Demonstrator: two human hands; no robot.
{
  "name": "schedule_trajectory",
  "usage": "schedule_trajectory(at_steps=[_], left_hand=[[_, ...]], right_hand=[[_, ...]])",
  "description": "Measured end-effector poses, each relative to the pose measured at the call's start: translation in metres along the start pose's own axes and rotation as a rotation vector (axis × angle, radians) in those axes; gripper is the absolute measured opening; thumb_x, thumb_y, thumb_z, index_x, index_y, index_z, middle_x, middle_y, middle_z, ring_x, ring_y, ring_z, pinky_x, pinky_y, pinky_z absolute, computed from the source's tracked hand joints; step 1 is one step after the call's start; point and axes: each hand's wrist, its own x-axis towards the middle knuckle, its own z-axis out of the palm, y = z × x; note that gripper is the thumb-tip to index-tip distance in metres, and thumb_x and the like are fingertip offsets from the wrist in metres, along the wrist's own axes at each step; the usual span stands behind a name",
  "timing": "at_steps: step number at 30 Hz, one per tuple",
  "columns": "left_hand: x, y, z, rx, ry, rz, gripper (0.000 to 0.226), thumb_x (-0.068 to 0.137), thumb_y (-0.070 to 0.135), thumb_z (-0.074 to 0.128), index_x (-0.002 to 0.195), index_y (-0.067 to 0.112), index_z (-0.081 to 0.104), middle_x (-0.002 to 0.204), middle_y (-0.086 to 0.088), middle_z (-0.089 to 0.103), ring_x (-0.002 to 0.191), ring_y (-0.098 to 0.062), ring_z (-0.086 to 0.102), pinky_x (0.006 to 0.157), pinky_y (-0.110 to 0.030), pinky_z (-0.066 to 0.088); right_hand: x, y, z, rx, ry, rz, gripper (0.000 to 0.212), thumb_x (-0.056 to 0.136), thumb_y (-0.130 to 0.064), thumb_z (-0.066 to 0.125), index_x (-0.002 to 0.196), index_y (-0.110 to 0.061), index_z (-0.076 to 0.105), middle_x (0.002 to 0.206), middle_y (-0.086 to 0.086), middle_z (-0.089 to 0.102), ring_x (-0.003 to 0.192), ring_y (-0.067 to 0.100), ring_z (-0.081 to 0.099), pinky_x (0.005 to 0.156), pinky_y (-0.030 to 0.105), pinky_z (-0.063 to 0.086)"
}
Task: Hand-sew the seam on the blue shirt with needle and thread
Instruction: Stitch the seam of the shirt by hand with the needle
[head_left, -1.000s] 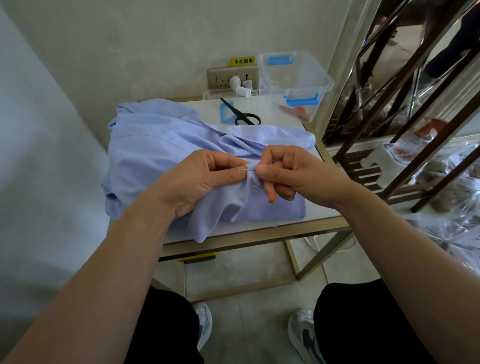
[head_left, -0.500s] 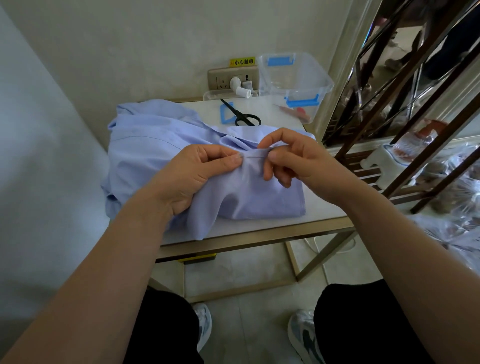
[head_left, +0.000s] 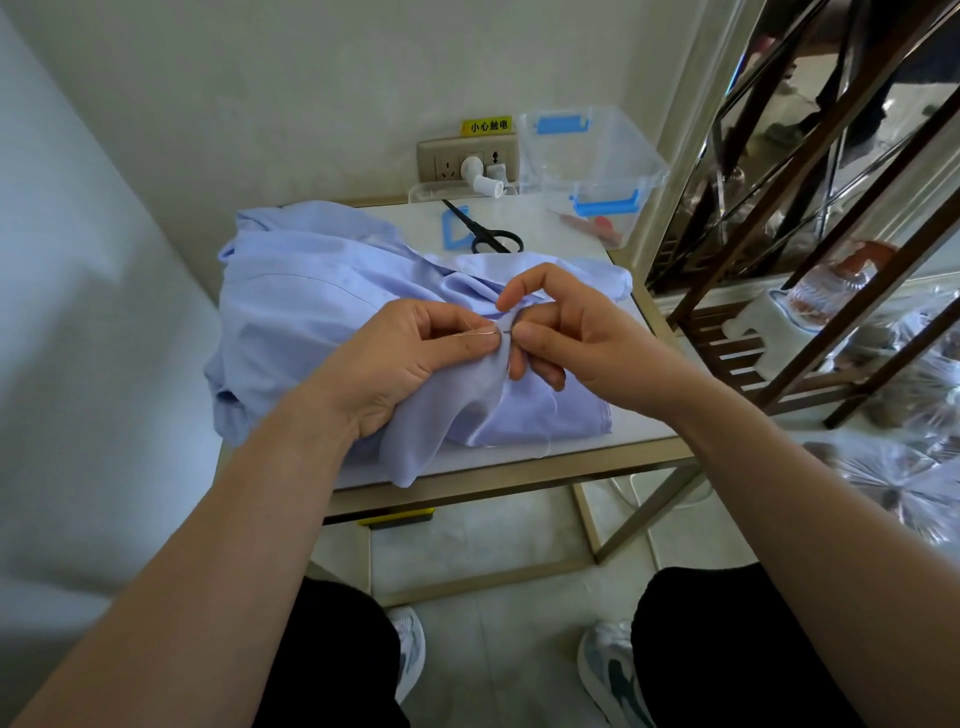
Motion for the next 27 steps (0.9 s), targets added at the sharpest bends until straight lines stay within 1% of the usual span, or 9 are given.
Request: schedule_trajectory(at_steps=[5,8,10,14,17,20,23,25,27], left_hand=[[0.004,0.000,-0.001,0.017,0.103,-0.010,0.015,0.081,0.025,0.074,0.067,0.023,0.076,0.077,-0.002,0.069,0.075,-0.012,0.060,0.080,-0.032,0.047],[0.001,0.002,0.003,0.014,0.091,-0.015,0.017,0.068,0.038,0.077,0.071,0.020,0.077,0.078,-0.006,0.067,0.078,-0.016,0.058,0.079,-0.035,0.044],[0.002,0.001,0.004,0.040,0.078,-0.017,0.016,0.076,0.032,0.076,0.076,0.017,0.077,0.077,-0.007,0.067,0.078,-0.016,0.058,0.078,-0.035,0.043],[0.004,-0.002,0.004,0.176,0.109,0.033,0.018,0.088,0.026,0.070,0.076,0.014,0.075,0.073,-0.009,0.064,0.070,-0.008,0.053,0.069,-0.027,0.041],[0.008,-0.006,0.001,0.200,0.208,0.068,0.018,0.090,0.018,0.066,0.075,0.013,0.073,0.076,-0.017,0.065,0.071,-0.009,0.053,0.066,-0.027,0.042],[0.012,-0.009,-0.005,0.117,0.315,0.051,0.016,0.092,0.018,0.063,0.080,0.015,0.074,0.074,-0.004,0.070,0.072,-0.011,0.060,0.068,-0.029,0.048],[0.015,-0.011,-0.007,0.075,0.368,0.057,0.013,0.091,0.021,0.067,0.081,0.016,0.074,0.077,0.000,0.069,0.072,-0.006,0.058,0.073,-0.022,0.047],[0.015,-0.012,-0.006,0.060,0.376,0.064,0.012,0.090,0.020,0.068,0.079,0.020,0.073,0.077,0.004,0.067,0.071,-0.001,0.055,0.071,-0.013,0.045],[0.015,-0.012,-0.005,0.047,0.370,0.061,0.011,0.089,0.020,0.069,0.079,0.020,0.072,0.079,0.004,0.067,0.072,0.000,0.056,0.070,-0.009,0.044]], right_hand=[[0.001,0.003,0.002,-0.270,0.270,-0.140,0.018,0.091,-0.011,0.066,0.108,-0.016,0.060,0.105,0.000,0.061,0.084,0.012,0.056,0.079,0.027,0.049],[0.001,0.002,0.005,-0.404,0.295,-0.281,0.009,0.087,-0.015,0.073,0.095,-0.016,0.070,0.104,0.007,0.057,0.091,0.010,0.054,0.082,0.017,0.043],[0.002,0.005,0.007,-0.467,0.314,-0.353,0.005,0.085,-0.014,0.074,0.090,-0.013,0.072,0.101,0.008,0.057,0.095,0.013,0.055,0.085,0.015,0.041],[0.006,0.006,0.012,-0.614,0.351,-0.501,0.009,0.090,-0.019,0.069,0.087,-0.012,0.074,0.101,0.009,0.057,0.097,0.019,0.052,0.086,0.023,0.039],[0.006,-0.001,0.024,-0.559,0.323,-0.580,0.010,0.092,-0.014,0.066,0.088,-0.008,0.072,0.099,0.009,0.061,0.096,0.018,0.052,0.090,0.026,0.040],[0.000,-0.011,0.029,-0.131,0.056,-0.319,0.008,0.097,-0.004,0.056,0.094,0.002,0.059,0.087,0.007,0.069,0.088,0.021,0.066,0.090,0.033,0.049],[-0.005,-0.011,0.017,0.244,-0.408,0.083,0.005,0.101,-0.003,0.046,0.097,-0.002,0.049,0.073,0.010,0.068,0.074,0.025,0.068,0.091,0.045,0.055],[-0.009,-0.011,0.009,0.316,-0.762,0.338,0.004,0.101,-0.006,0.045,0.098,-0.006,0.048,0.066,0.007,0.062,0.063,0.022,0.065,0.084,0.047,0.057],[-0.013,-0.012,0.005,0.283,-0.954,0.429,0.005,0.100,-0.007,0.043,0.098,-0.007,0.048,0.061,0.003,0.053,0.054,0.016,0.056,0.074,0.040,0.059]])
